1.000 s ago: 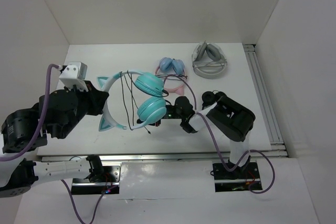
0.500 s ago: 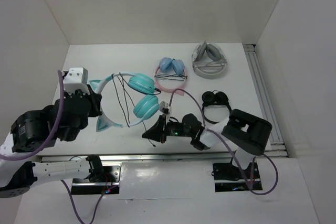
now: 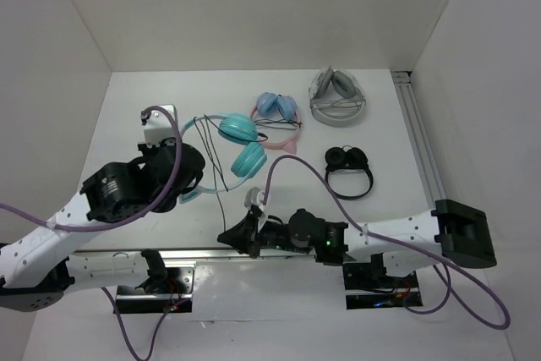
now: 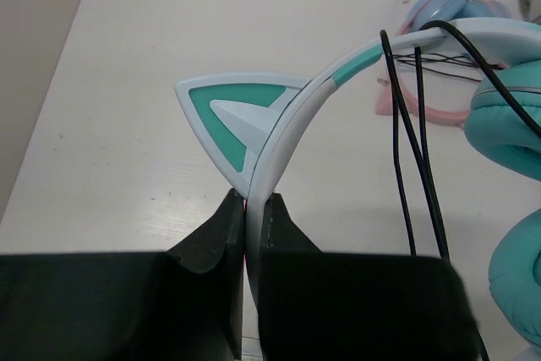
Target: Wrap the headphones
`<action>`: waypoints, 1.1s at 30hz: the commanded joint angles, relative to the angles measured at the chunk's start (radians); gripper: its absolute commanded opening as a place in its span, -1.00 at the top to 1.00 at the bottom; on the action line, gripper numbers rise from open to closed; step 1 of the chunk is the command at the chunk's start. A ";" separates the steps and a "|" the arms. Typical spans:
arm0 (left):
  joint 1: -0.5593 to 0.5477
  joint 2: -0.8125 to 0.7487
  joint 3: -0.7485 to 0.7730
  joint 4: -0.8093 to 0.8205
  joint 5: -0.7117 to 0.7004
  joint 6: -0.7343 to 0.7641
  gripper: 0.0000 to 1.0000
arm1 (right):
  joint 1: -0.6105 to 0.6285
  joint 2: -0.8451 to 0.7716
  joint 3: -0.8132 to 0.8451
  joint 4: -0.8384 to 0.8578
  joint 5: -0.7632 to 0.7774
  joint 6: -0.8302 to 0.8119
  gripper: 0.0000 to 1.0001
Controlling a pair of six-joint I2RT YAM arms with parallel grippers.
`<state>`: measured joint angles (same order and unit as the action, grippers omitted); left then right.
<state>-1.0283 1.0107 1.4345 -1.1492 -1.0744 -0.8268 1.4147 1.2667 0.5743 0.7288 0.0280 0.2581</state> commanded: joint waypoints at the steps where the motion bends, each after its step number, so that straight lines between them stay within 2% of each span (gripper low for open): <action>1: 0.031 -0.009 -0.020 0.074 -0.065 -0.042 1.00 | 0.067 -0.085 0.087 -0.227 0.171 -0.062 1.00; 9: 0.080 0.012 -0.100 0.103 -0.049 0.014 1.00 | 0.210 -0.128 0.229 -0.524 0.407 -0.158 1.00; 13: 0.080 0.012 -0.140 0.171 0.057 0.208 1.00 | 0.277 -0.104 0.327 -0.689 0.590 -0.235 1.00; 17: 0.080 0.012 -0.161 0.190 0.157 0.322 1.00 | 0.300 -0.061 0.447 -0.850 0.711 -0.278 1.00; 22: 0.080 0.025 -0.207 0.190 0.319 0.428 1.00 | 0.374 -0.003 0.550 -1.026 0.895 -0.327 1.00; 28: 0.010 0.043 -0.241 0.215 0.467 0.520 1.00 | 0.425 0.079 0.651 -1.222 1.035 -0.353 1.00; 33: -0.012 0.006 -0.281 0.246 0.574 0.609 1.00 | 0.458 0.103 0.661 -1.256 1.101 -0.387 1.00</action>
<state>-1.0317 1.0538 1.1511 -0.9722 -0.5694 -0.3046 1.8477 1.3685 1.1790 -0.4576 0.9951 -0.0998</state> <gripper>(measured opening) 0.146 0.054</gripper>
